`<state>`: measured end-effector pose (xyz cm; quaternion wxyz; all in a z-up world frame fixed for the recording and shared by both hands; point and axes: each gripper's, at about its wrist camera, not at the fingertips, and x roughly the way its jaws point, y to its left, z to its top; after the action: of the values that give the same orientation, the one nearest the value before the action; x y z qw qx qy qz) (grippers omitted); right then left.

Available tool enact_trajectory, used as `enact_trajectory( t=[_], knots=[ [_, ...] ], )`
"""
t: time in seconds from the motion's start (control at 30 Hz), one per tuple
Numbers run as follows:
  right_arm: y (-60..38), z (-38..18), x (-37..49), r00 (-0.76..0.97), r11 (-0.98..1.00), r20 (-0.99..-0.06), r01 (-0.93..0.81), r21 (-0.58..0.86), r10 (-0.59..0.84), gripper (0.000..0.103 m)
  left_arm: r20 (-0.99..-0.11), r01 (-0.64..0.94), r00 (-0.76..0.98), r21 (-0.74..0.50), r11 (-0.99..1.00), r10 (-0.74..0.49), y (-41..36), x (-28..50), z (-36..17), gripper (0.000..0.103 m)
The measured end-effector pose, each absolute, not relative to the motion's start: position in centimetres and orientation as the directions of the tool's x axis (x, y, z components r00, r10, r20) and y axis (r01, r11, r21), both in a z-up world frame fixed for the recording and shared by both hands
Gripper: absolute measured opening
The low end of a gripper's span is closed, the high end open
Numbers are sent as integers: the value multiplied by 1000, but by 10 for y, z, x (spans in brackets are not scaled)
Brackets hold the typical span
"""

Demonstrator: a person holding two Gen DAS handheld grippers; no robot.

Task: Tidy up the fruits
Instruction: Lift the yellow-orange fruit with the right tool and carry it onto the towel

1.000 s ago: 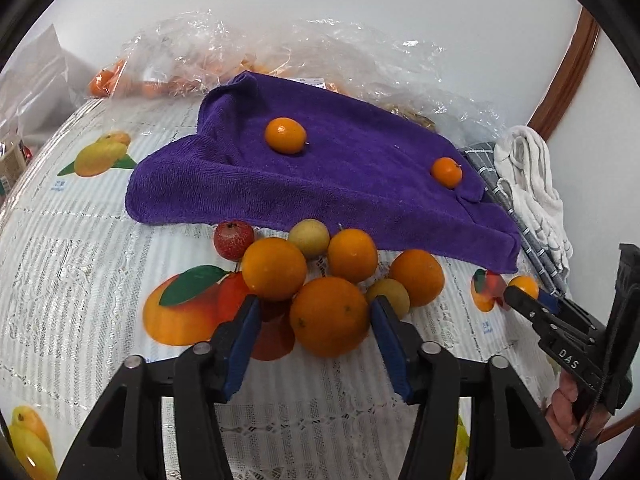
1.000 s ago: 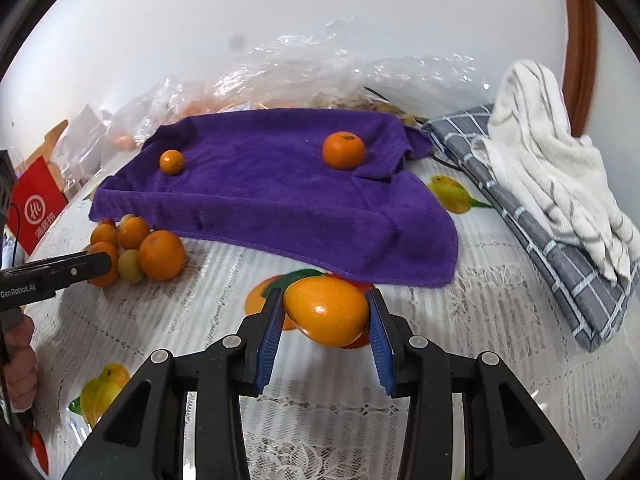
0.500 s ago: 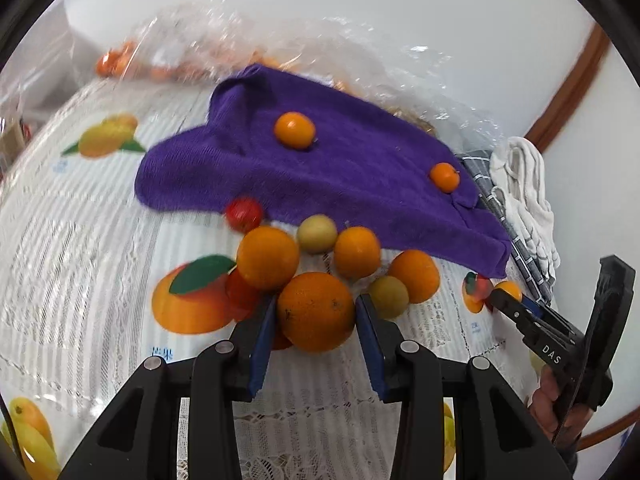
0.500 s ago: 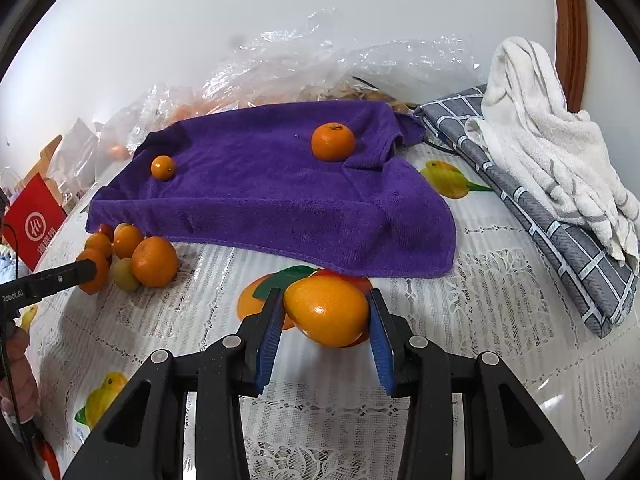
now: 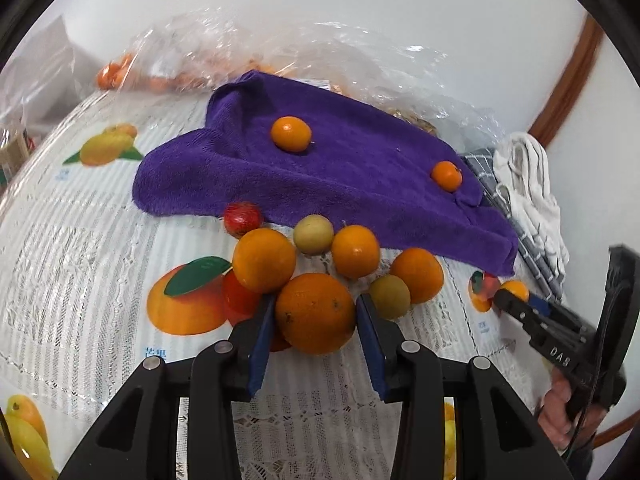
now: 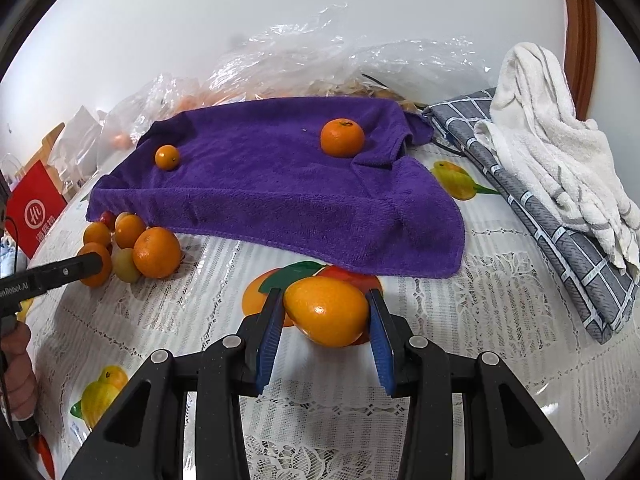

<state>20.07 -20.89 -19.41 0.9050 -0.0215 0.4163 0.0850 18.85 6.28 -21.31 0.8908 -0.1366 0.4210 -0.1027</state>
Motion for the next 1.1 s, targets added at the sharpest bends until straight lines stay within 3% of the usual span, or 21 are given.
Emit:
enact_trajectory(
  t=[0.27,0.6,0.8,1.1],
  knots=[
    [-206,-193,198,647,983,-751,-183,15,132,41,-609,163,670,-438,884,-425,67,176,-196,38],
    [-210,-191,196,657,984,-740,-174,37,144,41,-608,107,704,-420,901,-367,76,175,-192,38],
    [-212,-175,193,662,981,-728,-179,82,181,41,-626,38,731,-362,931,-273,85,177,-178,38],
    [-200,-124,223,720,983,-674,-180,47,164,41,-546,61,793,-371,927,-271,96,199,-119,38]
  ],
)
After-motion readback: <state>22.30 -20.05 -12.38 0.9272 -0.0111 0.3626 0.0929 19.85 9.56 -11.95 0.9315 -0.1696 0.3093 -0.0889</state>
